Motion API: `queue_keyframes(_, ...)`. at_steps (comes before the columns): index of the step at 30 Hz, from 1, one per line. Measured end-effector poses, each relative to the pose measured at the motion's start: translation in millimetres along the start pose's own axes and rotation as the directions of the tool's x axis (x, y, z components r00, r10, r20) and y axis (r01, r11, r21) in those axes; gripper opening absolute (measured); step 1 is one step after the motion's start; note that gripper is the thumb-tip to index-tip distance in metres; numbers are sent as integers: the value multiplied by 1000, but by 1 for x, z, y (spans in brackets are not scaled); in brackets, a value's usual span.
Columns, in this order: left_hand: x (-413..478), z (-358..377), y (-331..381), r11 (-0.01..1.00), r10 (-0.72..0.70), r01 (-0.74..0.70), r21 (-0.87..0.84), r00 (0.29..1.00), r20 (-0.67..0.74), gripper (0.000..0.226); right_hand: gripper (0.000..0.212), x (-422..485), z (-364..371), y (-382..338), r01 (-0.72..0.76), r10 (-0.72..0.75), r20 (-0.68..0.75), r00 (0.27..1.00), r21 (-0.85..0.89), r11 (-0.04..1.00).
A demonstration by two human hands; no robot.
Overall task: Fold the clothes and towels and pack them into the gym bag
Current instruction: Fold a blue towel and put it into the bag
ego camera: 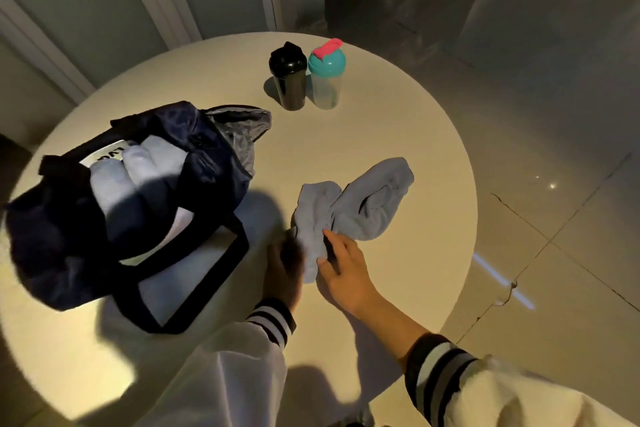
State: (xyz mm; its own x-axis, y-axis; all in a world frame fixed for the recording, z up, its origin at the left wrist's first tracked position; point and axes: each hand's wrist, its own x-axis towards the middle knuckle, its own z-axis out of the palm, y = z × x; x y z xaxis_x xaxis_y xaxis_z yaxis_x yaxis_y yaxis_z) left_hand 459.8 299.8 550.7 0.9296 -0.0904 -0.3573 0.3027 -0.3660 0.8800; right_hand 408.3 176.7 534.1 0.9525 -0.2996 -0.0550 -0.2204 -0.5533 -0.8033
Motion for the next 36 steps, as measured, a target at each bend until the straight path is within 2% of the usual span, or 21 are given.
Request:
queue_keyframes(4,-6,-11,-26,992,112,-114,61,993,30,16,41,-12,38,7,89,-106,-157,982,-112,990)
queue_keyframes(7,-5,-12,-46,952,295,-297,67,955,37,50,39,-24,48,9,121,-171,-247,954,-205,971)
queue_keyframes(8,-4,-13,-51,943,329,-329,58,944,12,52,40,-27,51,10,142,-202,-259,944,-231,962)
queue_keyframes(12,-1,-17,-65,923,366,-372,-101,927,-79,41,39,-33,59,16,222,-285,-270,919,-243,944)
queue_keyframes(16,-12,-25,-77,892,437,-449,-51,885,-164,54,49,-39,67,22,261,-357,-259,898,-340,903)
queue_keyframes(19,-35,-41,-91,856,461,-498,-135,856,-235,53,53,-62,70,18,255,-387,-227,894,-451,855)
queue_keyframes(23,-76,-54,-114,808,576,-587,40,776,-257,33,45,-112,75,14,322,-434,-156,887,-465,825)
queue_keyframes(26,-93,-58,-127,812,583,-548,201,781,-224,46,39,-132,75,14,333,-436,-151,887,-446,831)
queue_keyframes(29,-99,-57,-129,802,581,-551,231,809,-88,59,35,-143,75,17,340,-436,-144,888,-433,835)
queue_keyframes(31,-102,-53,-129,777,587,-554,298,809,-26,49,35,-146,75,18,349,-463,-163,871,-458,818)
queue_keyframes(33,-100,-54,-128,781,584,-549,298,811,-36,30,37,-144,75,20,378,-535,-173,827,-532,758)
queue_keyframes(36,-107,-61,-126,857,515,-510,73,853,-89,15,45,-140,80,21,387,-599,-123,791,-658,646)
